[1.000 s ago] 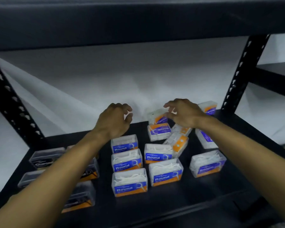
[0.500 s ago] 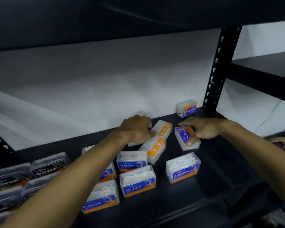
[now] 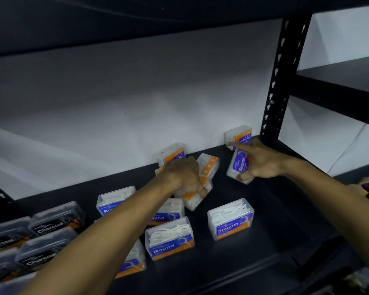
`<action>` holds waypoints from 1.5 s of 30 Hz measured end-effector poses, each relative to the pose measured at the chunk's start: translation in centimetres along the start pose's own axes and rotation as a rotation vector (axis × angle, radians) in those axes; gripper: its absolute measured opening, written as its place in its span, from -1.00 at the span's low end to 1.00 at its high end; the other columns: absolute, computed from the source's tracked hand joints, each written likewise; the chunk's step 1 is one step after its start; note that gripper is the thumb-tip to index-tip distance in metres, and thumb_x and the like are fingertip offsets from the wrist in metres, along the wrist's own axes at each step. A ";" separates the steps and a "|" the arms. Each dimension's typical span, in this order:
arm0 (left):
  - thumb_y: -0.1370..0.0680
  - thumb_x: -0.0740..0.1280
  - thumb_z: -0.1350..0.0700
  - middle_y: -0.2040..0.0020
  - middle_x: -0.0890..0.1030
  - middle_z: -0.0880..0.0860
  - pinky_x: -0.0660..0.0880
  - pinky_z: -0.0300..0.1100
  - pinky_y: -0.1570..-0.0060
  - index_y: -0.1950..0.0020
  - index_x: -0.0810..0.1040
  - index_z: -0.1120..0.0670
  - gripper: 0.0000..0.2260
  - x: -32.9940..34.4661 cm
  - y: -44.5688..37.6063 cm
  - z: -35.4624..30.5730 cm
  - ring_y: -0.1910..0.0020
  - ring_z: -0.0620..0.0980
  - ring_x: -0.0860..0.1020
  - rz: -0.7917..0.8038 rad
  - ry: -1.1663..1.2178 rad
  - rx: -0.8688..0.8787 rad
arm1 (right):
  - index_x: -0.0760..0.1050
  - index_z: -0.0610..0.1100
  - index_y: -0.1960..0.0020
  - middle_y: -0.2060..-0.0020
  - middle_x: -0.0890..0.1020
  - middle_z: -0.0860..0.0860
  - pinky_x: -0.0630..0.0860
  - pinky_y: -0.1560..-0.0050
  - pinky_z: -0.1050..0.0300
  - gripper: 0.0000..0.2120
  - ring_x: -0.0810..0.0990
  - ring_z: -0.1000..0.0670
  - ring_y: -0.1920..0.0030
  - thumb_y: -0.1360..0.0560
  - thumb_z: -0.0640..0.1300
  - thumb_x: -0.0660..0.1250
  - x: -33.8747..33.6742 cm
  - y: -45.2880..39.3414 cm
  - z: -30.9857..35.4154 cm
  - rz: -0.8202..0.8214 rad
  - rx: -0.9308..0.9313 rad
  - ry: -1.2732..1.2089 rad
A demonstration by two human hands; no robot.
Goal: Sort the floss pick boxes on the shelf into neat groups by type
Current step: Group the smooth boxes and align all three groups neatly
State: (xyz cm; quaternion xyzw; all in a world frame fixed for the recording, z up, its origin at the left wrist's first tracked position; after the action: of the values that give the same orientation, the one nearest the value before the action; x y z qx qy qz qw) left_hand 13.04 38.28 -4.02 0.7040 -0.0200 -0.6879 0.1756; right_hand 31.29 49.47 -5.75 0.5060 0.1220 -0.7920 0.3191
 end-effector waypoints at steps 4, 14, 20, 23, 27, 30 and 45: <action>-0.35 0.43 -0.23 0.01 0.59 -0.01 0.49 -0.13 0.08 -0.23 0.50 0.06 -0.43 -1.2 -0.2 1.0 0.06 -0.01 0.55 0.013 0.197 0.005 | 0.33 0.27 -0.30 -0.21 0.34 0.01 0.47 -0.23 0.00 -0.15 0.48 -0.02 -0.14 -0.07 0.34 0.52 -0.5 0.0 -0.5 -0.194 0.021 -0.119; -0.51 0.25 0.03 0.18 0.59 0.13 0.53 0.00 0.13 0.04 0.52 0.09 -0.84 -0.5 0.4 2.8 0.23 0.06 0.56 0.061 1.320 0.022 | 0.34 0.00 -0.17 0.10 0.48 0.17 0.40 0.24 0.35 -0.37 0.49 0.21 0.14 -0.23 -0.01 0.59 -0.2 0.2 0.0 -0.358 0.048 -0.367; -0.55 0.17 0.01 0.19 0.57 0.14 0.52 -0.05 0.17 0.08 0.48 0.13 -0.79 -0.5 1.2 3.5 0.26 0.04 0.56 0.140 1.648 0.083 | 0.28 0.00 -0.27 0.02 0.49 0.15 0.45 0.12 0.31 -0.26 0.53 0.13 0.02 -0.22 -0.07 0.61 0.1 0.5 0.0 -0.359 0.025 -0.438; -0.54 0.20 -0.06 0.19 0.63 0.12 0.55 -0.07 0.21 0.02 0.52 0.13 -0.73 -0.5 1.5 3.4 0.25 0.03 0.60 0.166 1.716 0.104 | 0.15 0.03 -0.46 -0.25 0.43 0.02 0.50 -0.17 0.09 0.00 0.48 0.02 -0.19 -0.17 -0.01 0.63 0.5 0.6 -0.3 -0.351 0.036 -0.462; -0.42 0.34 -0.06 0.05 0.63 0.17 0.57 -0.05 0.20 -0.12 0.55 0.15 -0.63 -0.4 1.9 3.3 0.15 0.07 0.62 0.196 1.745 0.140 | 0.09 0.06 -0.49 -0.34 0.36 0.01 0.45 -0.23 0.11 0.05 0.43 0.03 -0.25 -0.17 -0.02 0.63 0.7 1.0 0.1 -0.363 0.003 -0.482; -0.50 0.33 0.02 -0.01 0.64 0.25 0.61 -0.02 0.18 -0.24 0.50 0.21 -0.62 -0.4 2.1 3.6 0.10 0.16 0.63 0.190 1.720 0.126 | 0.10 0.07 -0.49 -0.33 0.31 0.02 0.43 -0.16 0.19 0.05 0.41 0.05 -0.21 -0.17 -0.01 0.63 0.6 1.6 0.7 -0.382 -0.009 -0.452; -0.50 0.44 0.03 -0.18 0.62 -0.03 0.53 -0.11 -0.15 -0.34 0.48 -0.03 -0.58 -1.0 3.7 9.8 -0.06 -0.13 0.61 -0.083 0.692 0.163 | 0.38 -0.06 -0.32 -0.30 0.24 -0.04 0.39 -0.12 0.21 -0.24 0.40 0.04 -0.07 -0.22 0.06 0.60 1.1 2.6 2.5 -0.471 0.036 -0.301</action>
State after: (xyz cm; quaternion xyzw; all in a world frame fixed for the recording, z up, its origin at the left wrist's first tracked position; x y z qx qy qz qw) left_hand 4.23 32.96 -1.97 0.9071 0.0147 -0.4115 0.0871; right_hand 30.79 45.78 -5.29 0.3460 0.1732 -0.9127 0.1315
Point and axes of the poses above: each hand's wrist, its own y-axis away from the middle knuckle, its own x-axis out of the palm, z = x × y, the point moved 3 cm from there along -y, towards the middle knuckle
